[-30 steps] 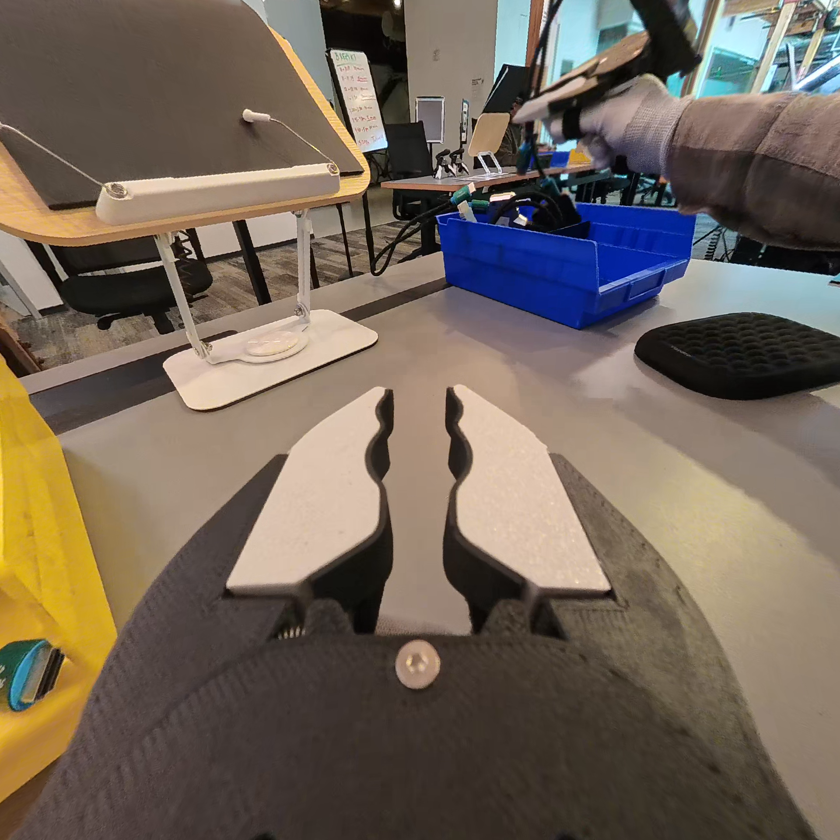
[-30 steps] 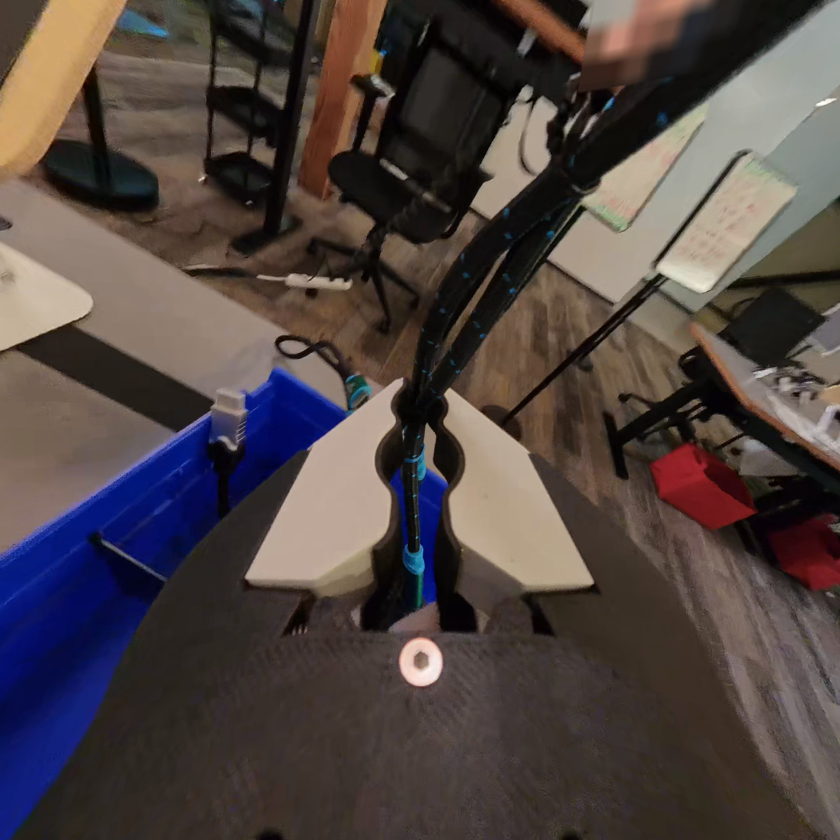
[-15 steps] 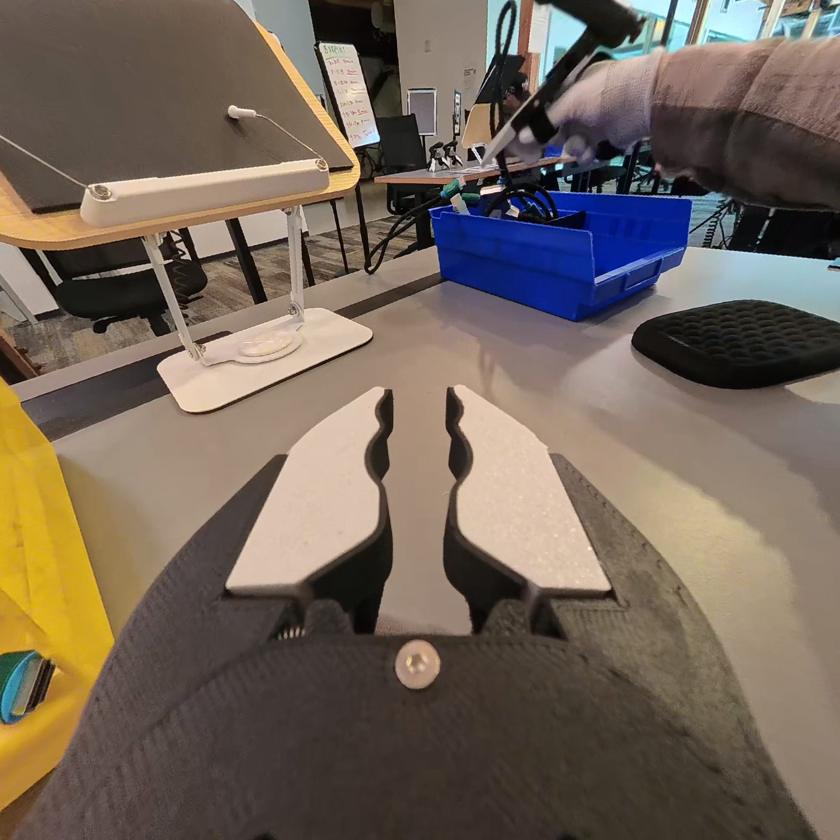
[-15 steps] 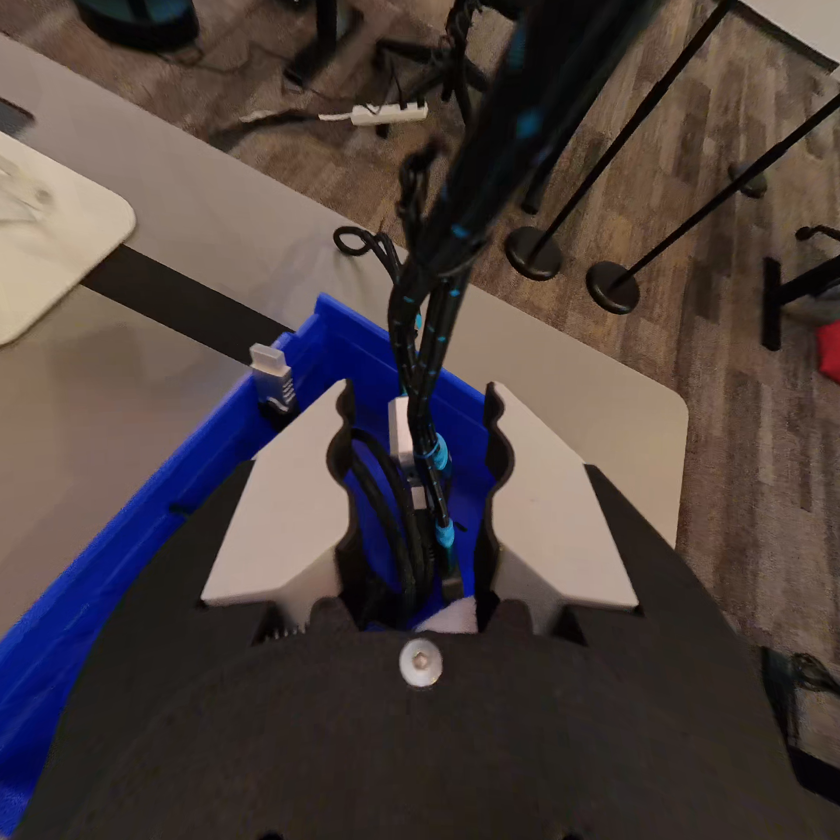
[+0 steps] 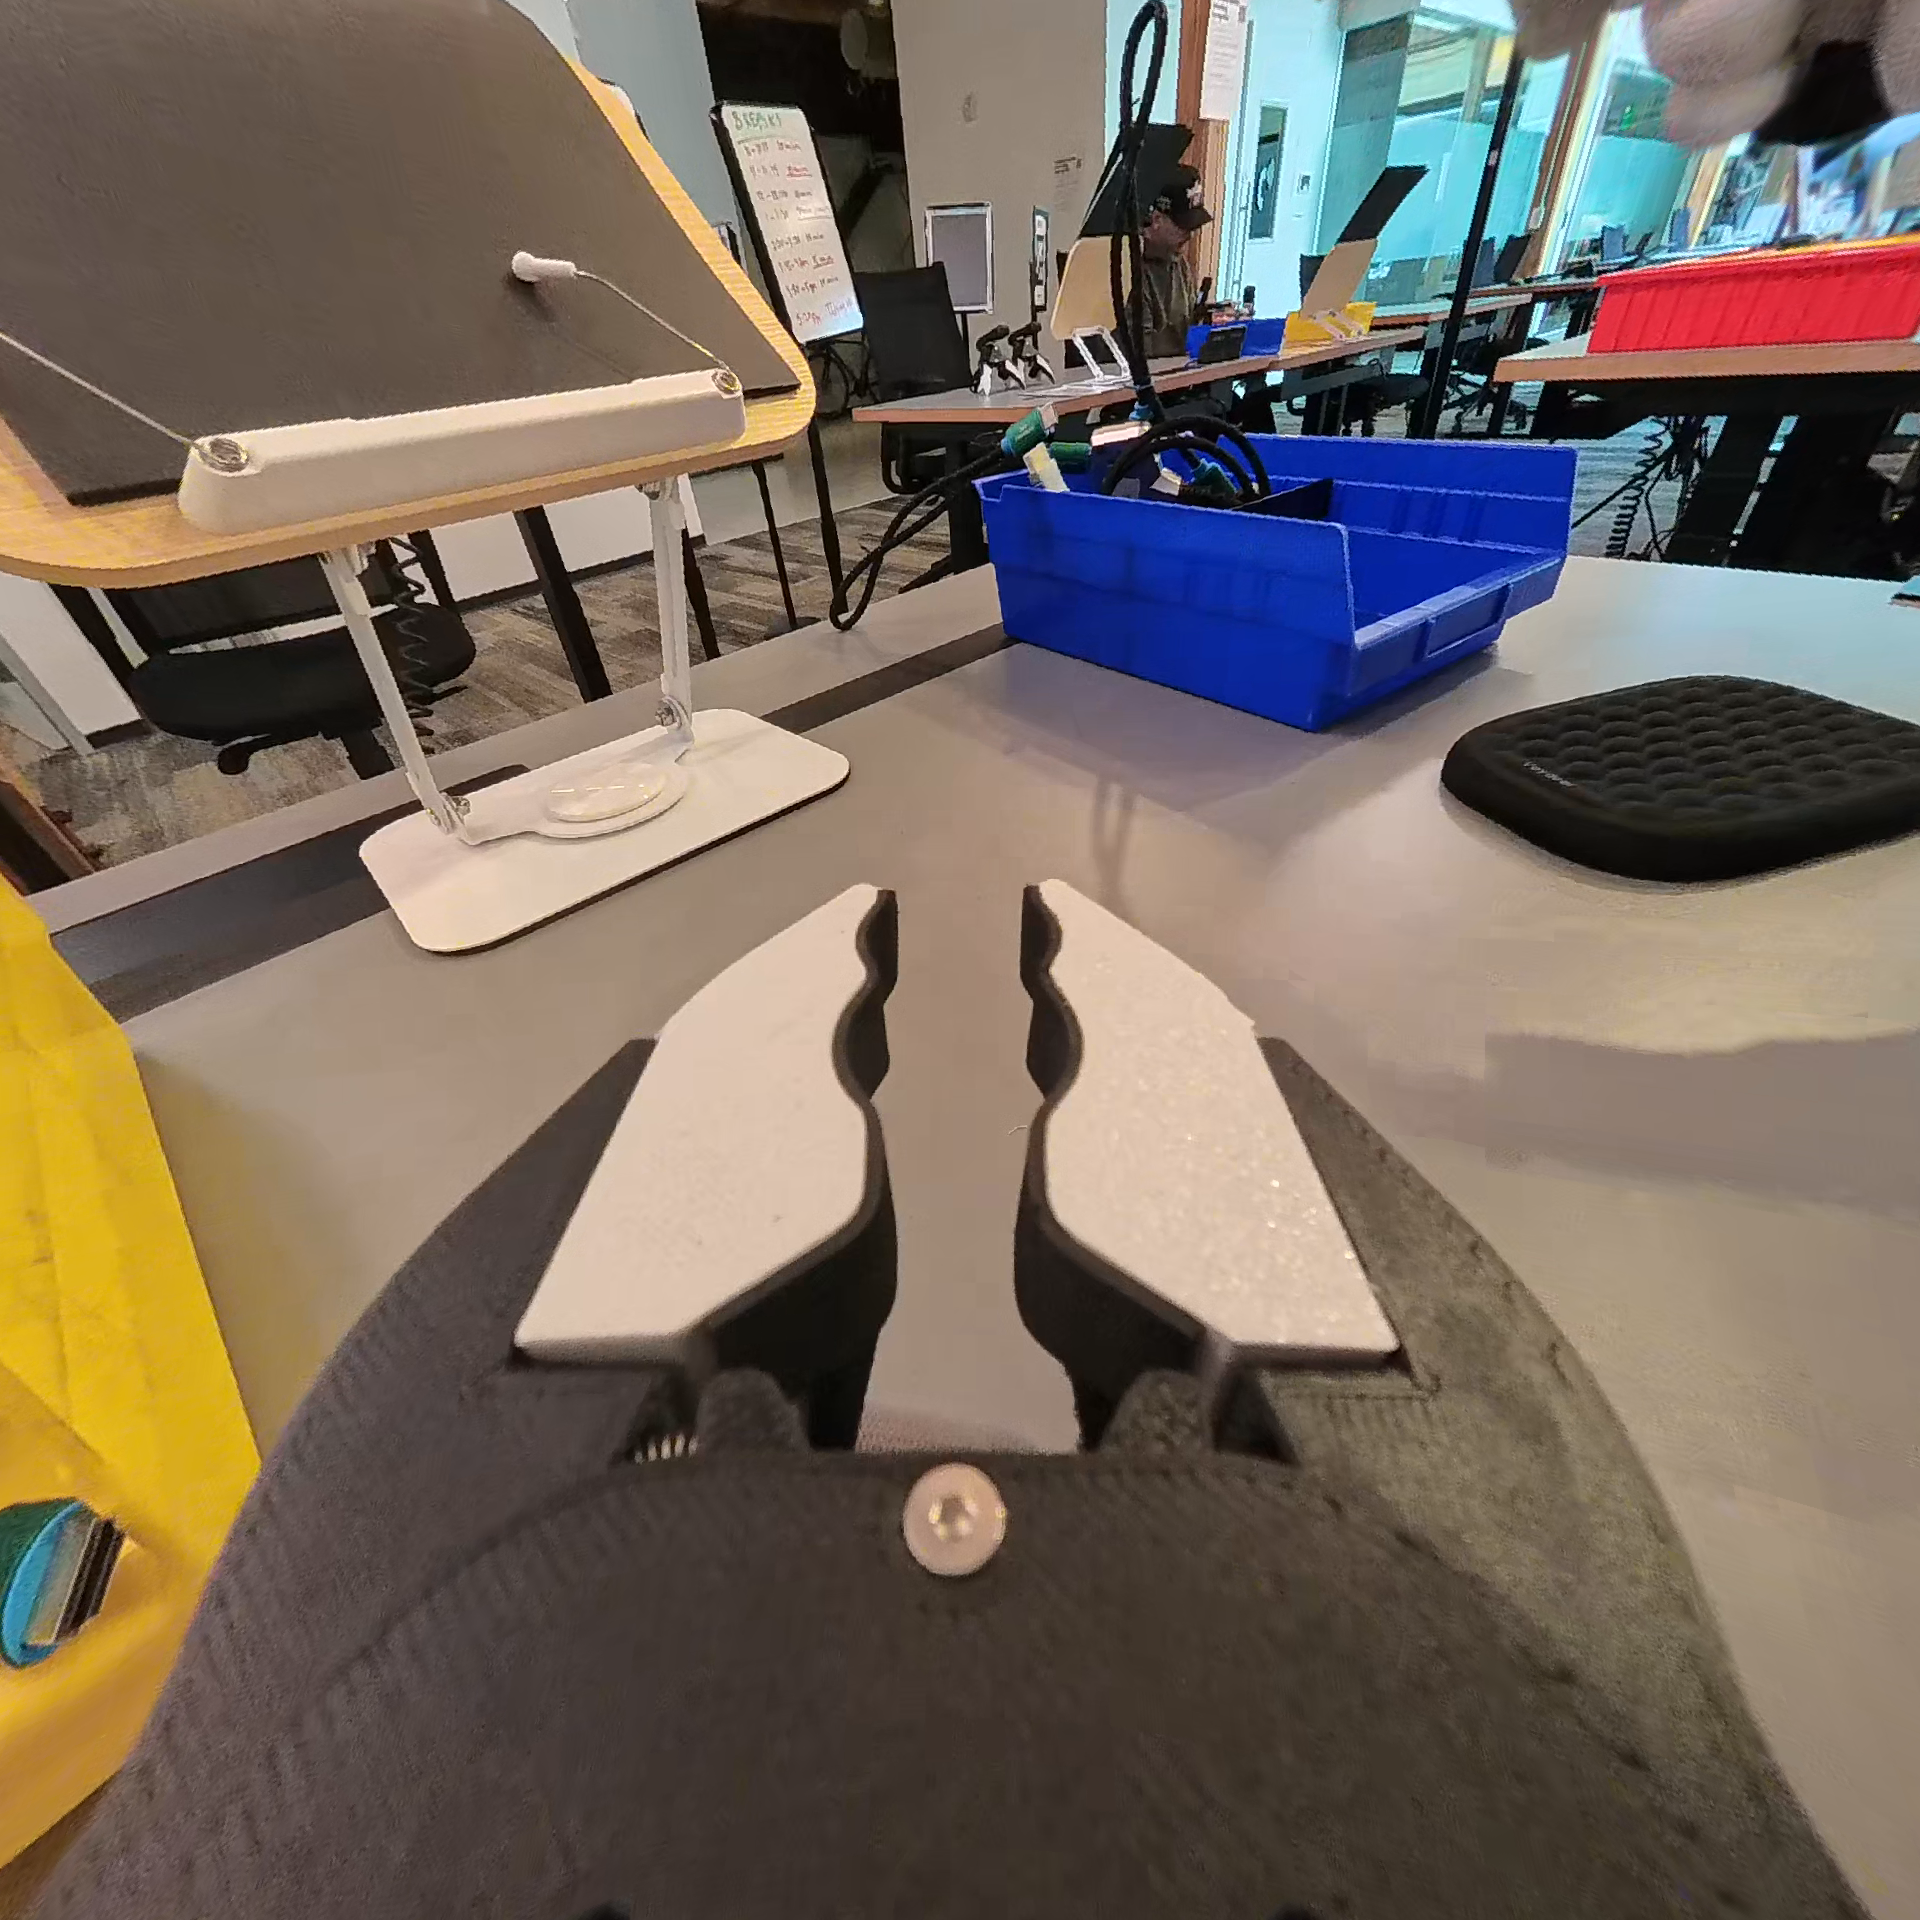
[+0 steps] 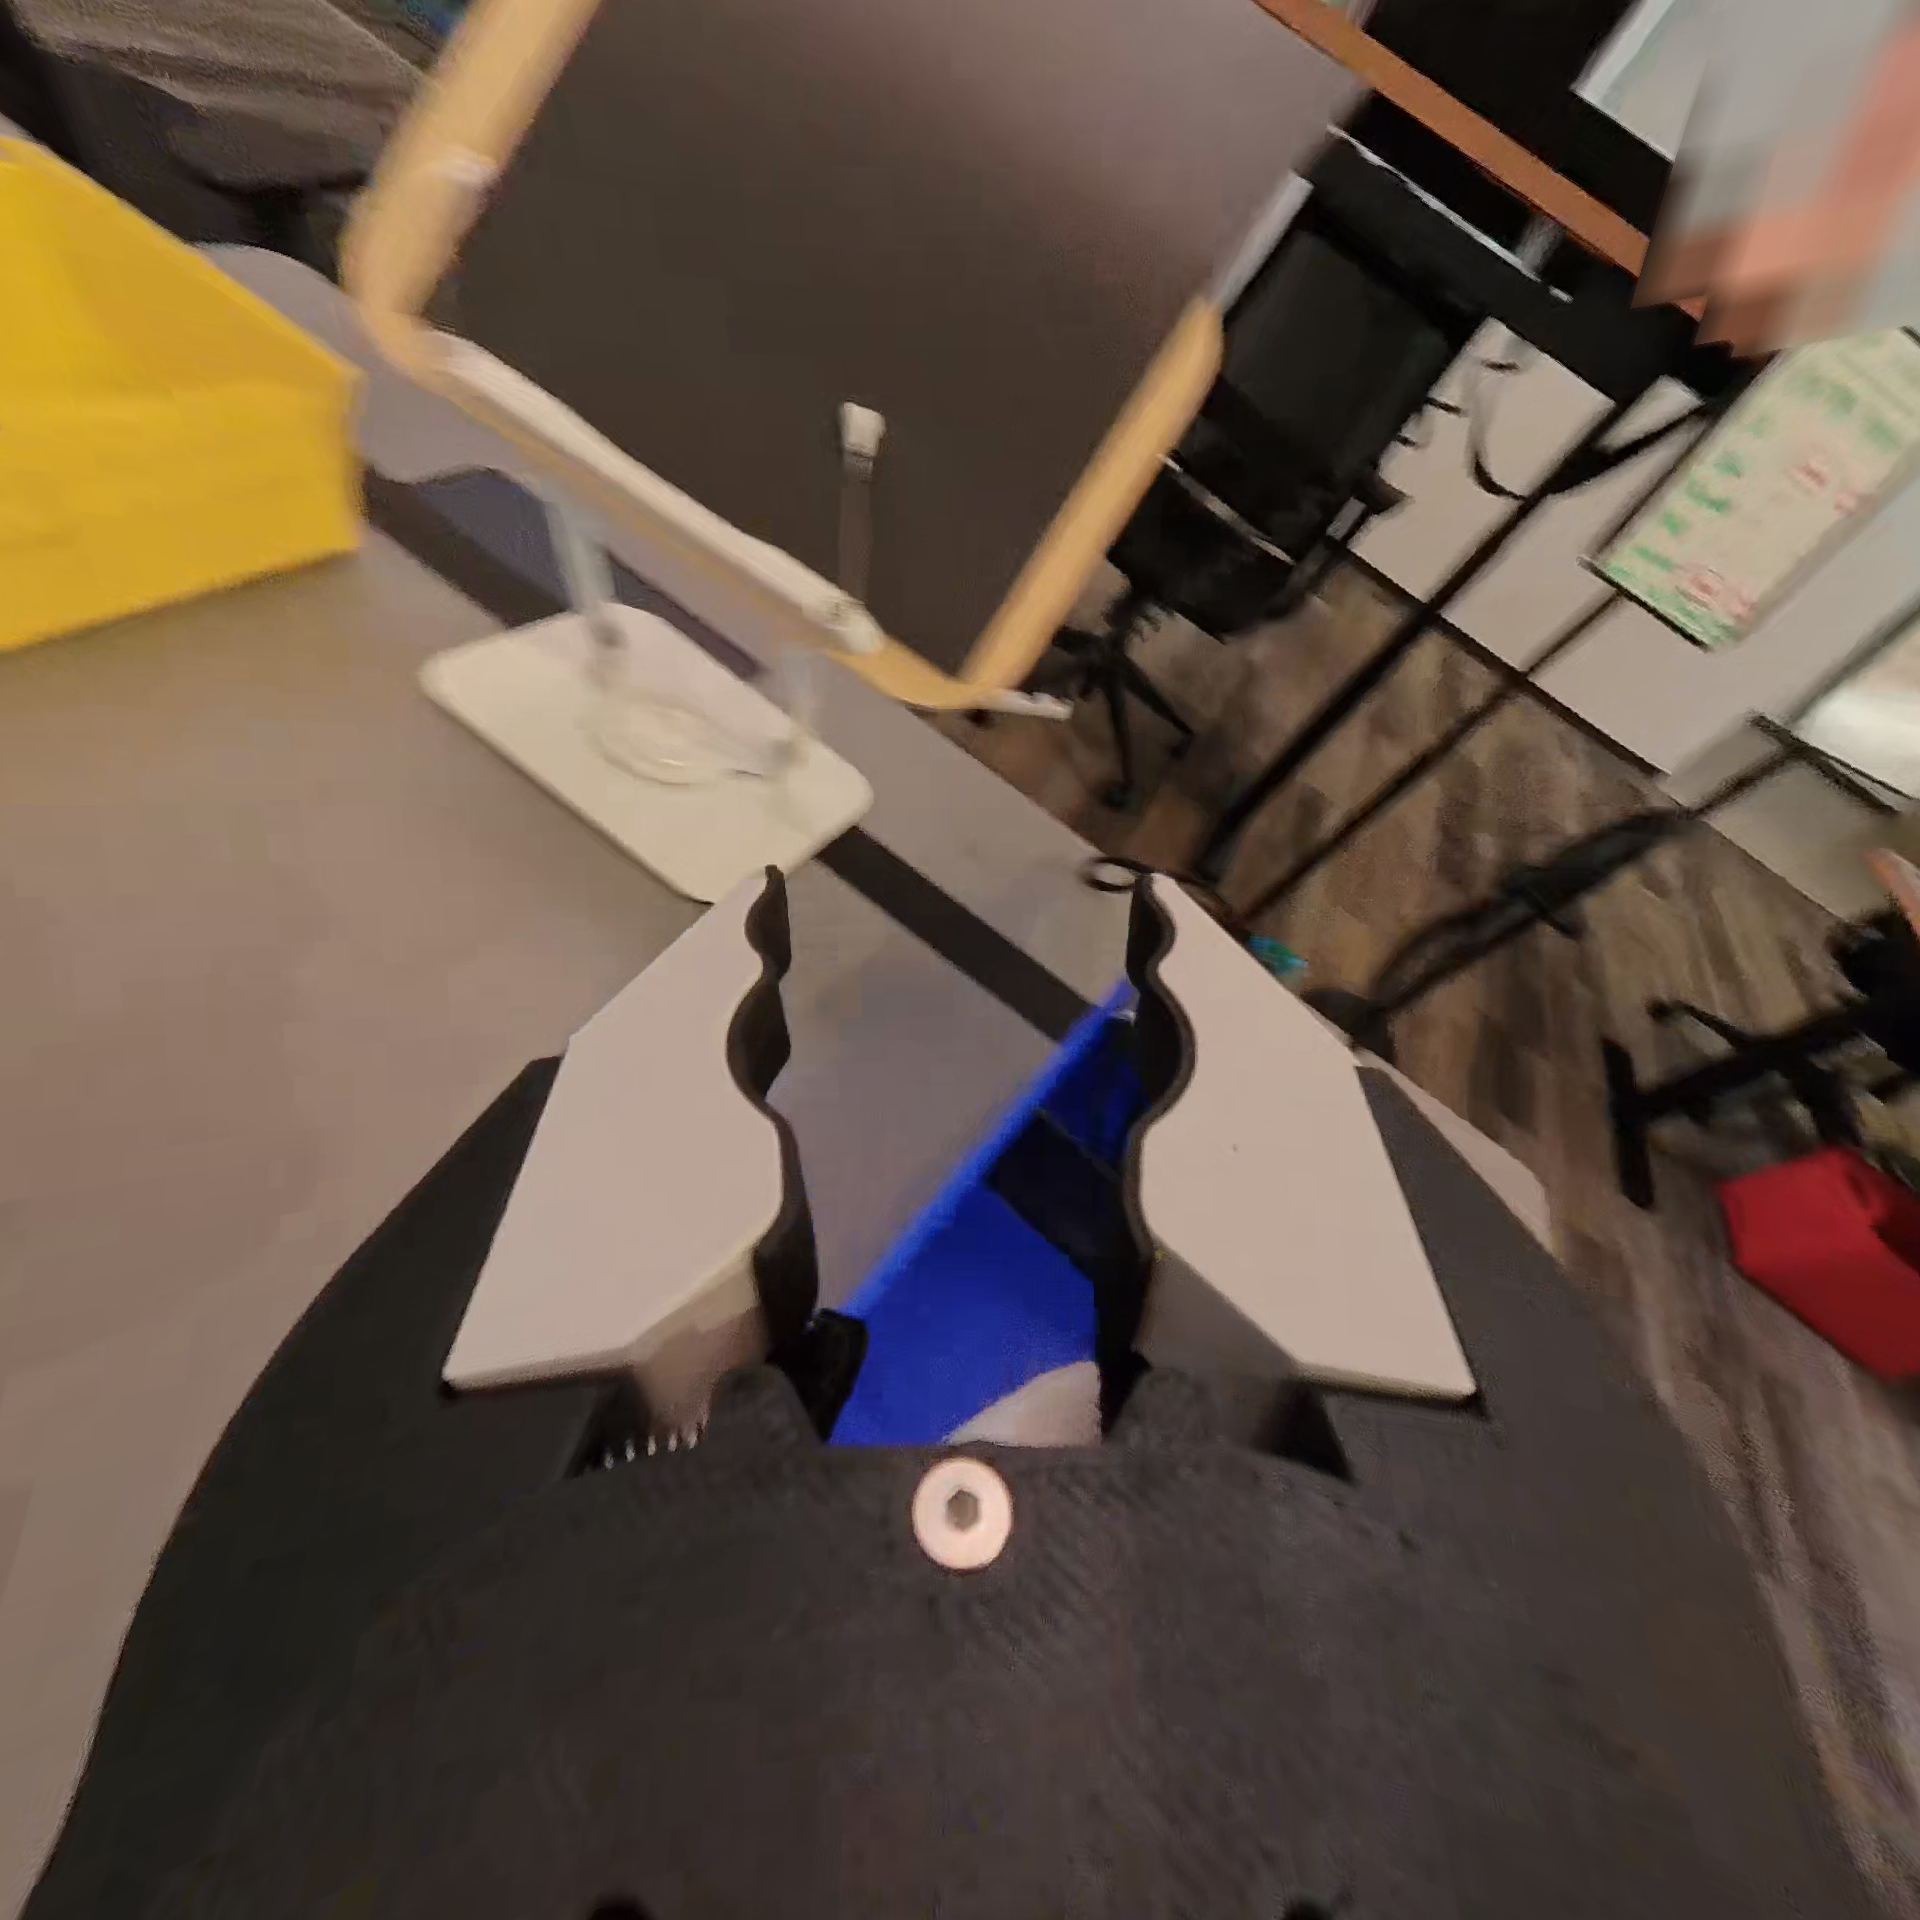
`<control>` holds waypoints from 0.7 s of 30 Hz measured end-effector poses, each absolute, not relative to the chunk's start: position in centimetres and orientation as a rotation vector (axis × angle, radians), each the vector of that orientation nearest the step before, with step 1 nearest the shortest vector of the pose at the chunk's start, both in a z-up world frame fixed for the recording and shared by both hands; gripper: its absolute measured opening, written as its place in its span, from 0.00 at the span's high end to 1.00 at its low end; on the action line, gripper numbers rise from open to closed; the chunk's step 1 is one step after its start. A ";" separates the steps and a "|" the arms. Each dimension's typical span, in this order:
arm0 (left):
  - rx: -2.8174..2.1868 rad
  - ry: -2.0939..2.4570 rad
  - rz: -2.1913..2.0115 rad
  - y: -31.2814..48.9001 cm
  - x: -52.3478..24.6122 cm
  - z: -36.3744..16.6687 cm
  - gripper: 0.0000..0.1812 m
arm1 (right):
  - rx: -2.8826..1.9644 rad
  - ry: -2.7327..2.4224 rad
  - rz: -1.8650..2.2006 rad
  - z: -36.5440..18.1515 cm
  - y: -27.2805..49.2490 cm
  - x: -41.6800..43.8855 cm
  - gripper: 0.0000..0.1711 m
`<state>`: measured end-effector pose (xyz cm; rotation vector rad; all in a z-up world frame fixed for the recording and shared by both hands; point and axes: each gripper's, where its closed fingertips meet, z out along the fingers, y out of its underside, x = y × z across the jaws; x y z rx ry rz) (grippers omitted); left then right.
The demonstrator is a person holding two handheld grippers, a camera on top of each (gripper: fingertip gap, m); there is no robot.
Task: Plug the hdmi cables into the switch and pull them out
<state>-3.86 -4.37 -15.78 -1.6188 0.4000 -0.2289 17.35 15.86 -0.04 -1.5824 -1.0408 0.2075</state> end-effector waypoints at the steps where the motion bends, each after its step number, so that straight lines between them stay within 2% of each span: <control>1: -1.619 0.399 -0.231 -4.4 -3.9 -15.8 0.88 | -1.566 -1.055 0.255 -0.4 13.7 15.9 0.63; 10: -1.643 0.401 -0.249 -4.1 -3.8 -16.0 0.87 | -1.647 -0.985 0.752 -9.6 1.8 5.4 0.65; 15: -1.676 0.410 -0.262 -3.7 -3.6 -16.5 0.87 | -1.692 -0.839 0.793 -14.4 -0.3 3.5 0.72; 21: -1.694 0.437 -0.256 -3.1 -3.0 -16.8 0.87 | -1.683 -0.954 0.562 -17.5 -0.7 3.9 0.76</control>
